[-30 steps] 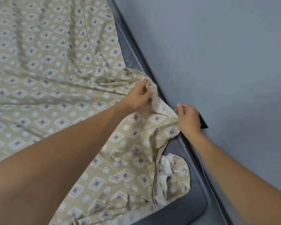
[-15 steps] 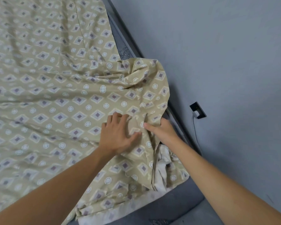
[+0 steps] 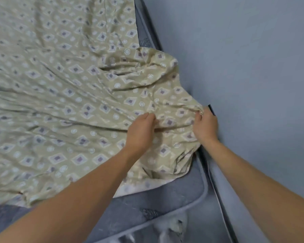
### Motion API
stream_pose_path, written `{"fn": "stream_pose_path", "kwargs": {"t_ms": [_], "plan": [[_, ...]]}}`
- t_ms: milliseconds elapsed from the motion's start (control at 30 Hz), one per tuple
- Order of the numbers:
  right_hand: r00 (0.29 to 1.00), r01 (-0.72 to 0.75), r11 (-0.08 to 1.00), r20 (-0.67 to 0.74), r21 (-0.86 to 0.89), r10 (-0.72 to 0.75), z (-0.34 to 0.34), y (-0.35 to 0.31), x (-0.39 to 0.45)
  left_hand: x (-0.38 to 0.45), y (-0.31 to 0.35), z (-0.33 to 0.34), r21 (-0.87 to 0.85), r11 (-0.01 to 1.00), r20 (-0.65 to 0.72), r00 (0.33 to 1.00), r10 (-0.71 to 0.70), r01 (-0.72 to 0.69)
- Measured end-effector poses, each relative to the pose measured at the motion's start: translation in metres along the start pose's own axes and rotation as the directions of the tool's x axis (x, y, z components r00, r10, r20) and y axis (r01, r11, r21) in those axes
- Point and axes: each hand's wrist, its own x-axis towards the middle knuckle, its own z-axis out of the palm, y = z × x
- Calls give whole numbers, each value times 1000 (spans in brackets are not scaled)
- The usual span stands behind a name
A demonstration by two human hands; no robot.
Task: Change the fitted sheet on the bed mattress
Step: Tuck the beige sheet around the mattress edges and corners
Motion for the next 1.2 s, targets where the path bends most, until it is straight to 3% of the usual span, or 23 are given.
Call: {"fn": "stream_pose_path", "kwargs": {"t_ms": [100, 200, 267, 367, 433, 467, 533, 633, 700, 767, 900, 1033, 1200], "plan": [[998, 60, 996, 41, -70, -57, -11, 4, -9, -3, 18, 12, -72, 993, -31, 995, -91, 89], [947, 316, 909, 32, -273, -320, -12, 8, -52, -44, 10, 11, 49, 988, -89, 986, -139, 143], [871, 488, 834, 81, -257, -484, -7, 9, -97, -90, -5, 2, 114, 986, -119, 987, -110, 124], [704, 665, 745, 386, -62, -596, 17, 17, -165, -164, -47, -6, 234, 966, -2, 993, -117, 114], [599, 699, 713, 597, -65, -533, 44, 33, -197, -204, -82, -3, 350, 929, 144, 973, -183, 123], [585, 708, 697, 647, -112, -489, 57, 42, -207, -217, -96, -1, 401, 907, 195, 955, -224, 130], [610, 717, 671, 637, -190, -472, 78, 53, -213, -229, -117, 2, 437, 887, 191, 949, -252, 148], [667, 720, 641, 523, -267, -531, 88, 54, -213, -229, -126, -2, 510, 840, 80, 963, -259, 183], [686, 700, 677, 478, -226, -549, 81, 52, -214, -229, -127, -12, 527, 832, 80, 965, -251, 173], [666, 704, 683, 515, -195, -540, 65, 55, -215, -233, -122, -23, 490, 865, 141, 969, -204, 110], [556, 776, 607, 637, -169, -534, 23, 65, -221, -250, -92, -38, 367, 929, 230, 964, -136, 44], [549, 751, 628, 721, -205, -422, -3, 90, -231, -282, -52, -30, 270, 958, 330, 944, -2, -92], [707, 636, 634, 662, -439, -251, -45, 153, -224, -315, 4, 40, 229, 954, 428, 900, 81, -195]]}}
